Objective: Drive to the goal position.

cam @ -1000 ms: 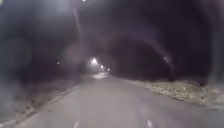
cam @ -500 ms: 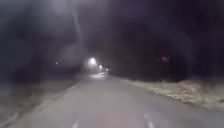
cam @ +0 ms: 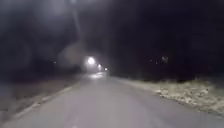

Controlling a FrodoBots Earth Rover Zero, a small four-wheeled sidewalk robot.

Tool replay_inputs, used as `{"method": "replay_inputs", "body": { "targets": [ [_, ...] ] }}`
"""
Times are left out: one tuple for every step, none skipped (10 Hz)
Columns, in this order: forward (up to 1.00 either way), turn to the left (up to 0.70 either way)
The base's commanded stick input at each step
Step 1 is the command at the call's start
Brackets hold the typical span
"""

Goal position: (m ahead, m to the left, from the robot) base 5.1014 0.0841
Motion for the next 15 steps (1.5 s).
{"method": "replay_inputs", "body": {
  "targets": [
    [1.0, 0.03],
    [1.0, 0.03],
    [1.0, 0.03],
    [1.0, 0.03],
    [1.0, 0.03],
    [1.0, 0.03],
    [1.0, 0.03],
    [1.0, 0.03],
    [1.0, 0.03],
    [1.0, 0.03],
    [1.0, 0.03],
    [1.0, 0.03],
    [1.0, 0.03],
    [1.0, 0.03],
    [1.0, 0.03]
  ]
}}
